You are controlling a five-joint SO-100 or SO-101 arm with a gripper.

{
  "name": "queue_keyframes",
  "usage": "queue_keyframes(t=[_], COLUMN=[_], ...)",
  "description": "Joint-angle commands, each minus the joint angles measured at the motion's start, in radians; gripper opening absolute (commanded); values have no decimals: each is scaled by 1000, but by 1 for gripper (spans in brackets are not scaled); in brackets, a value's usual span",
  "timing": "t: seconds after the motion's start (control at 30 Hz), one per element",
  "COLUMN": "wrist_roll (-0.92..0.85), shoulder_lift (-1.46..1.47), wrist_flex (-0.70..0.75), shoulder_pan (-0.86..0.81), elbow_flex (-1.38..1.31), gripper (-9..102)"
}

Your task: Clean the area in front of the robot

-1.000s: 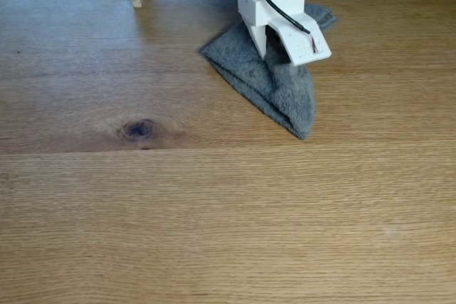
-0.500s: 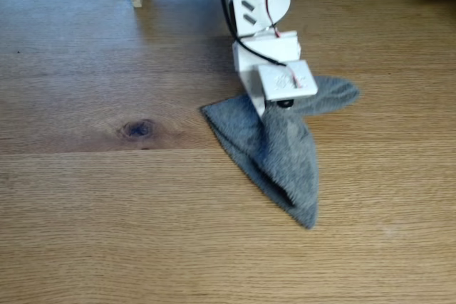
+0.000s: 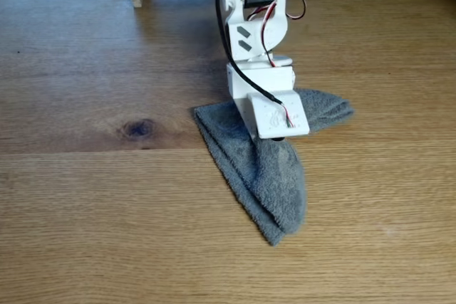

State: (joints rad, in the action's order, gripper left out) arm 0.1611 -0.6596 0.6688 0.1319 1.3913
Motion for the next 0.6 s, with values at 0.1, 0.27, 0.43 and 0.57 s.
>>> queue_keyframes(t=[0.1,0.27,0.43,0.57], wrist_roll=[77,126,137,89], shoulder_lift=[-184,-295,-437,-621], wrist_flex=[219,172,31,-103], shoulder_pan=[89,178,199,34], elbow_flex=[199,428,624,669], gripper=[0,0,0,0])
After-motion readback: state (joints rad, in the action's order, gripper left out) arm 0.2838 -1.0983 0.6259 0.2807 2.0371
